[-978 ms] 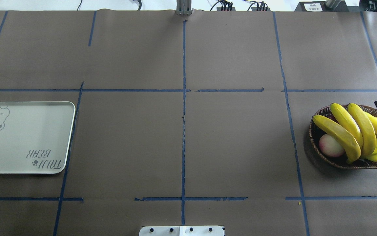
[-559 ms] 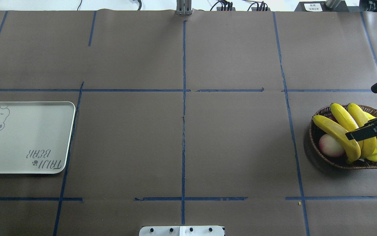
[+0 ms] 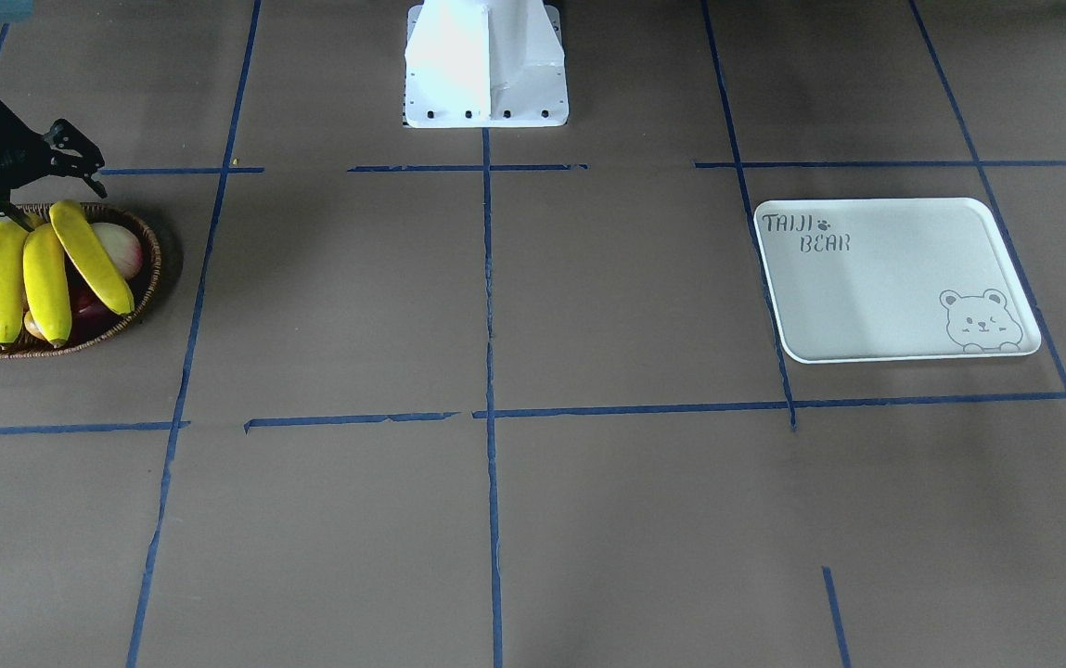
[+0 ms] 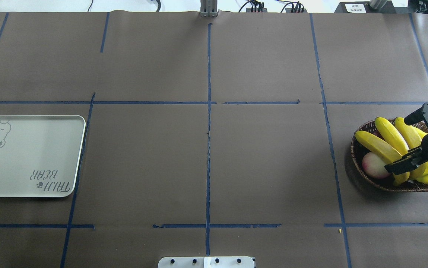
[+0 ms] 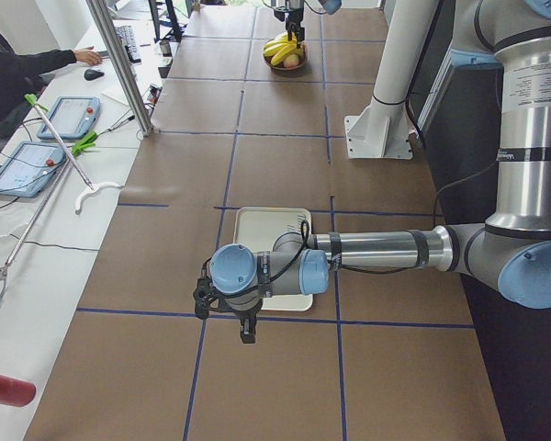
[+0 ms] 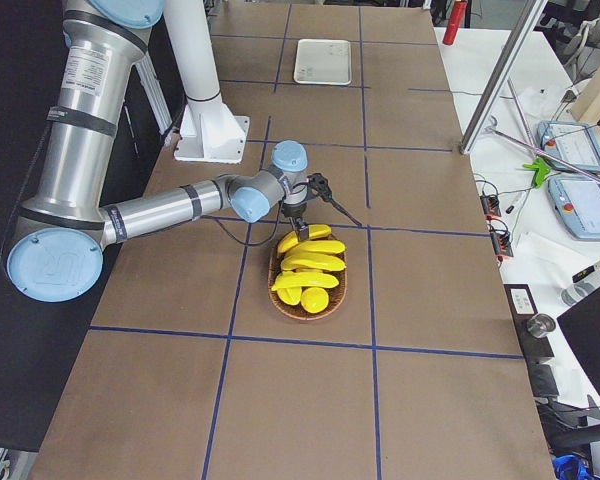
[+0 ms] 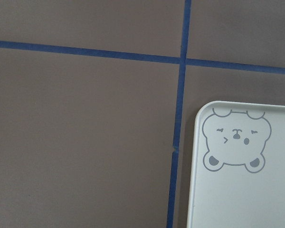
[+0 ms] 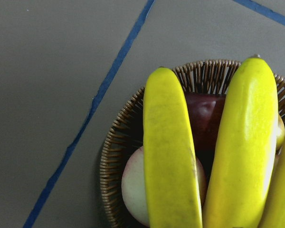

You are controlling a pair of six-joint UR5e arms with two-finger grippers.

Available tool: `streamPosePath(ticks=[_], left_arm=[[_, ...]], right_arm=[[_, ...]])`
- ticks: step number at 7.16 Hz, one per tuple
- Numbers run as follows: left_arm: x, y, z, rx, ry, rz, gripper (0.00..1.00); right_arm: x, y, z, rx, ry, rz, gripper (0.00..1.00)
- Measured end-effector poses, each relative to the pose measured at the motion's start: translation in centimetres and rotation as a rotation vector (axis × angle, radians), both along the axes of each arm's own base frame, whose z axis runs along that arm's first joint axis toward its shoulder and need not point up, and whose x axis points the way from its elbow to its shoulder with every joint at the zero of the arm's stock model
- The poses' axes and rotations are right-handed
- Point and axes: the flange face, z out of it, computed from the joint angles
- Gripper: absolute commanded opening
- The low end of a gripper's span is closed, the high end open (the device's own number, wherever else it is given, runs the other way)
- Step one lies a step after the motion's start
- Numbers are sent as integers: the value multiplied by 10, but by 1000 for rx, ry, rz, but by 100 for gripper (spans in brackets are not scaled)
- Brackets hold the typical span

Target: Transfer all bananas from basket to plate

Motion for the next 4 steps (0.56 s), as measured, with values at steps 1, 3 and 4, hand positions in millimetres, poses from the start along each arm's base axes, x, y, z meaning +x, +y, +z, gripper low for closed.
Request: streamPosePath(ticks=[1,3,4], left_arm=[[0,0,0,-1,0,-1,100],[0,-1,0,-3,0,-3,100],[0,-3,-1,-3,0,-4,100]], right_arm=[[-2,1,3,3,10,-1,73],[-7,3,7,8,29,-6,71],[-9,4,8,9,35,-8,71]])
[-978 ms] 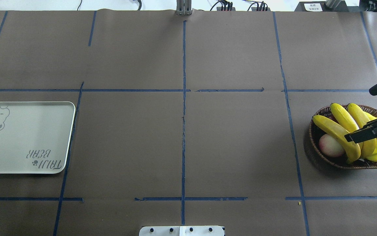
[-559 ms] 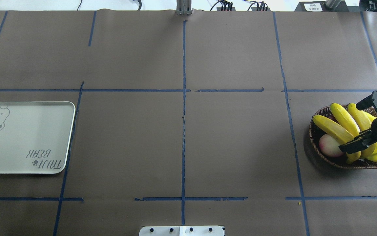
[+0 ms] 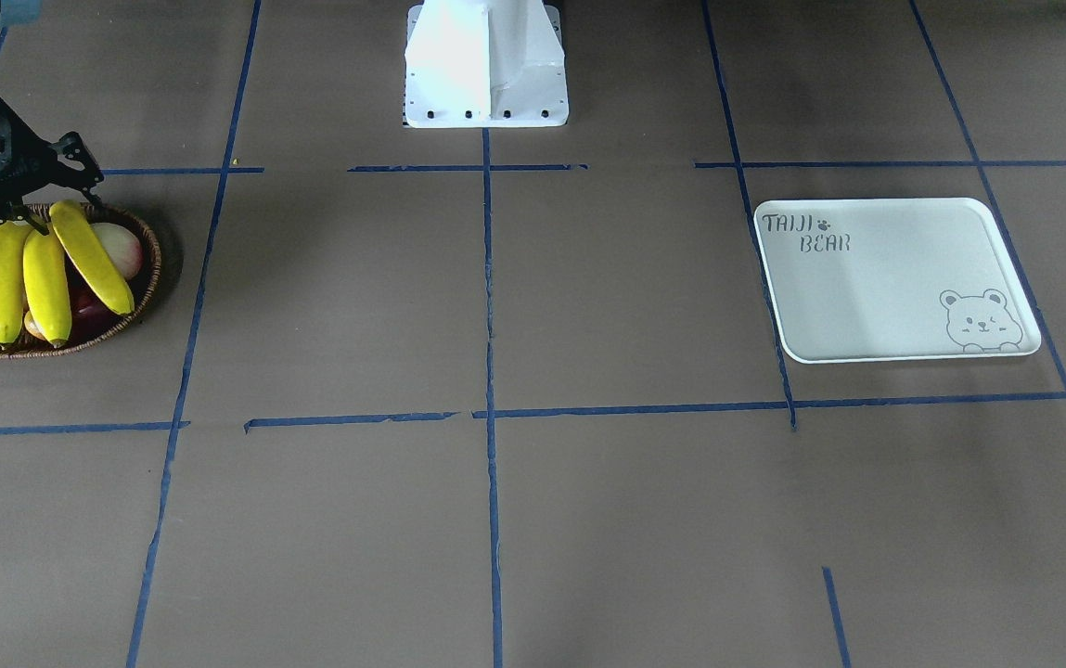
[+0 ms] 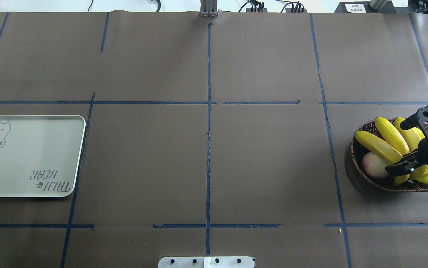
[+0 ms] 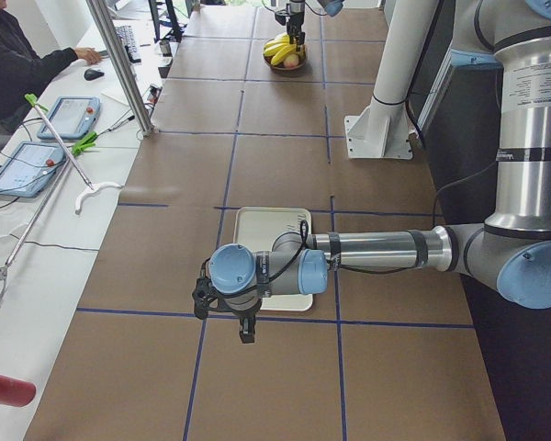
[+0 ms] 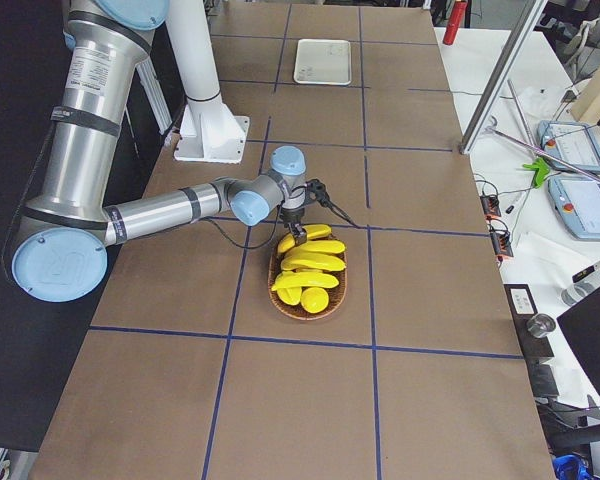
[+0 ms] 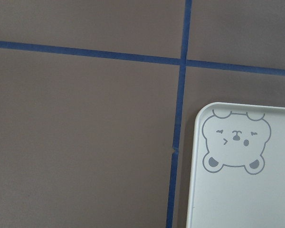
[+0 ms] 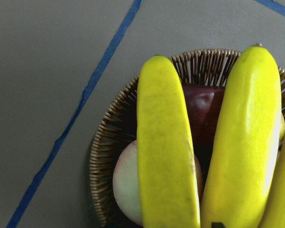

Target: Transfer all bananas from basket to plate

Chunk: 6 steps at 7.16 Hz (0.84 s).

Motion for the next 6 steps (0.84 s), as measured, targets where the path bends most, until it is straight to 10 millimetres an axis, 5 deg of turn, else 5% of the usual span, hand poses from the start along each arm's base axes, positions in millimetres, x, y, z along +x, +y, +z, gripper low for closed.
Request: streamPosePath(ticks=[3,6], left_arm=[[0,-1,-1,1,1,0,100],[0,-1,0,-1,1,0,100]], right_arm=[[-2,2,3,-2,7,-7,67],[-2,2,6,-8,13,-7,17]])
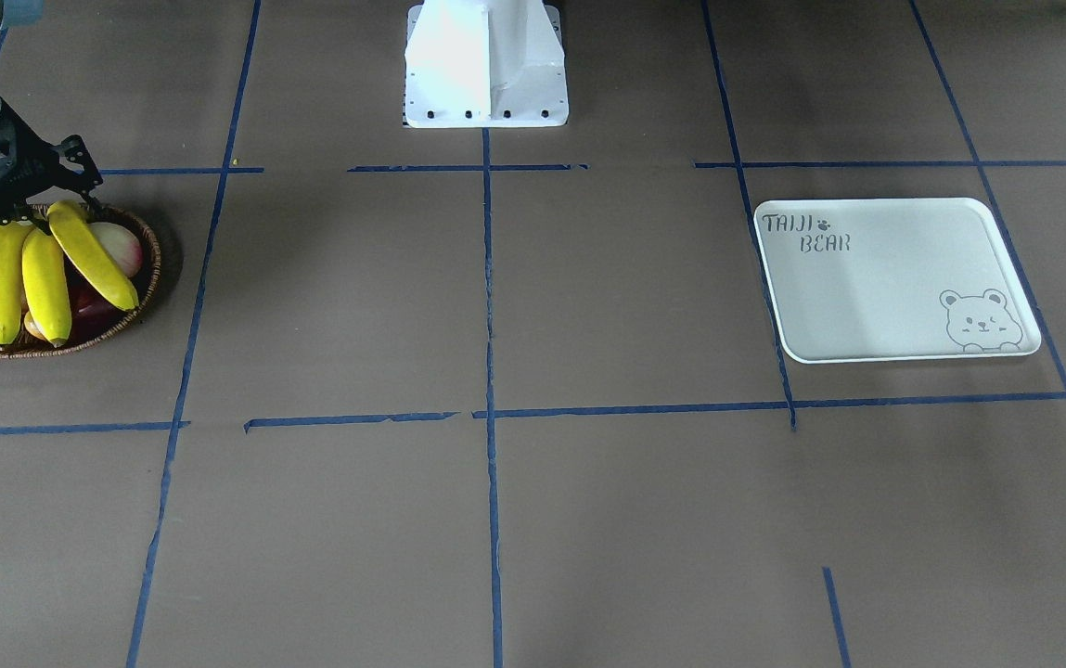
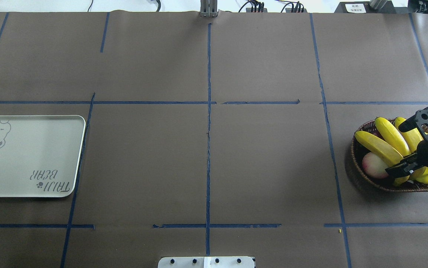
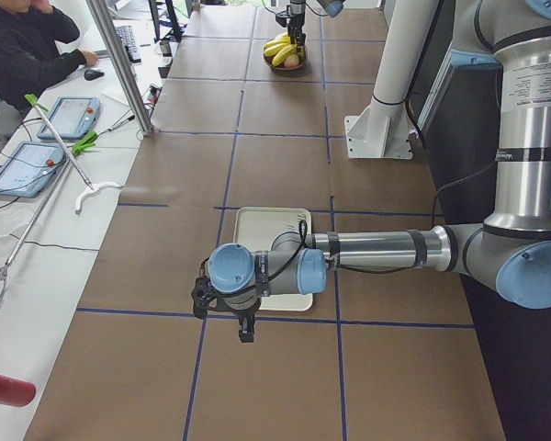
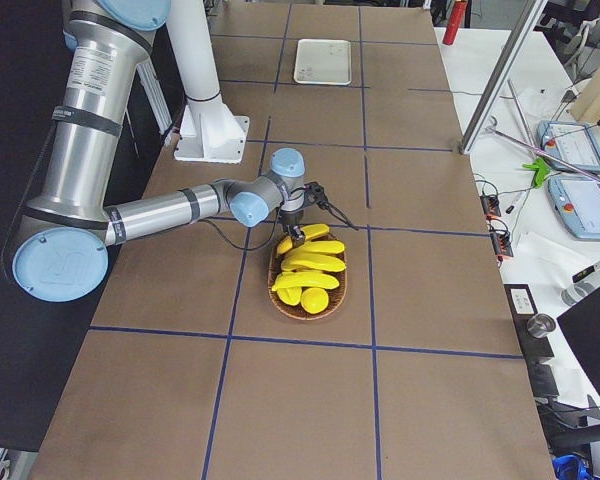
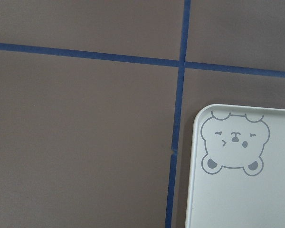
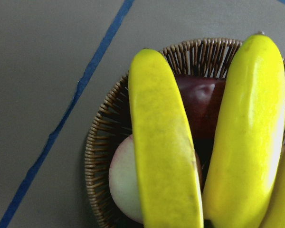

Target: Transfer all bananas from basket to plate

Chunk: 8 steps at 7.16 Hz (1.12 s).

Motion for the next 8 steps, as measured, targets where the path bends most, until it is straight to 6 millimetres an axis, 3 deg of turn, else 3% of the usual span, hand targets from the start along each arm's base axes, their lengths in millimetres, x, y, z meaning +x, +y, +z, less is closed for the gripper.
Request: streamPosePath(ticks=[2,4,6,8], left_arm=[[0,0,0,0,0,0,100],[0,-1,-1,2,0,0,100],[0,-2,-3,5,0,-1,100],[0,-6,-14,38,-2,-1,99]], right_arm=[[1,0,2,-3,3,2,1],[10,-1,-5,6,-9,18,0],[30,-2,-31,16,-61,49,0],[28,-12,-66,-66,-158,120,1]])
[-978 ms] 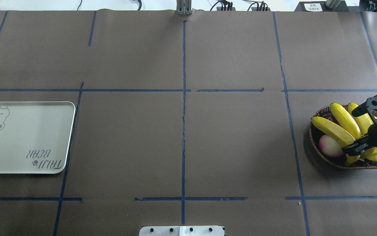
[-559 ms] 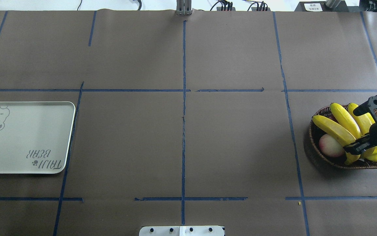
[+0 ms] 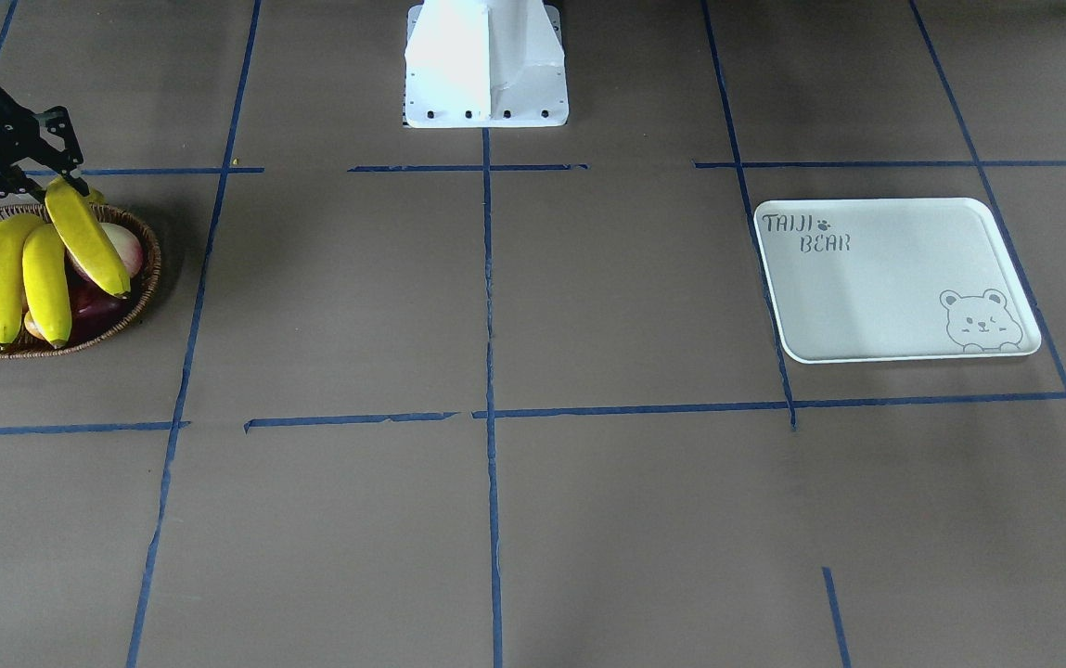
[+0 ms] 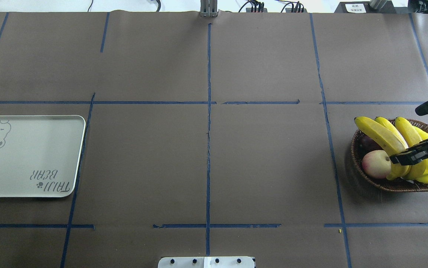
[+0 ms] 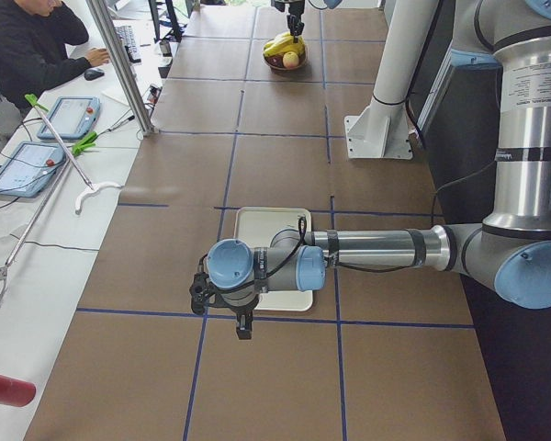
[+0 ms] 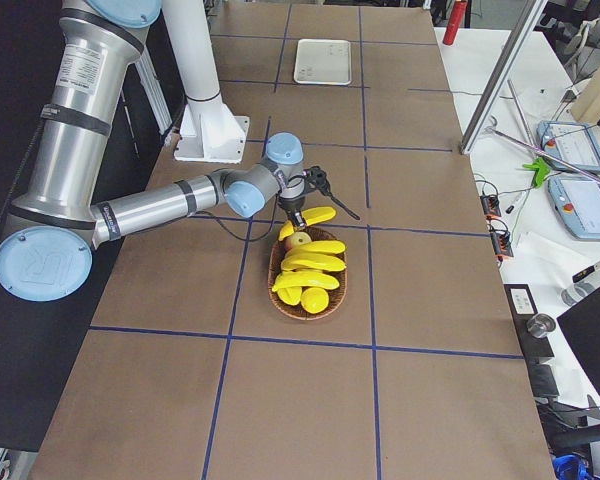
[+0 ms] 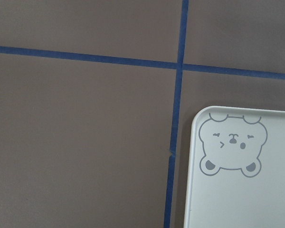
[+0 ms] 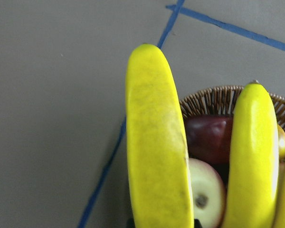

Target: Transfer all bananas from basket to plate

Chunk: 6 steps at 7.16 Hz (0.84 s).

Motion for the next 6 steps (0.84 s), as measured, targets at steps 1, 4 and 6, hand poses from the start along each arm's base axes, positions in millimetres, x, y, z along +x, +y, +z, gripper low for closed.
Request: streamPosePath(ticks=[1,4,6], left_arm=[[1,-6,-11,43,-2,-8,99],[72,-44,-69,135,46,-107,99],[147,-75,-141,127,169,-185,99]], right_arm=[[-18,-21,-35,-90,-76,93,1],[-117,-54,-178,-288,-303,275,1],[-157,-43,-225,-318,-393,331,1]])
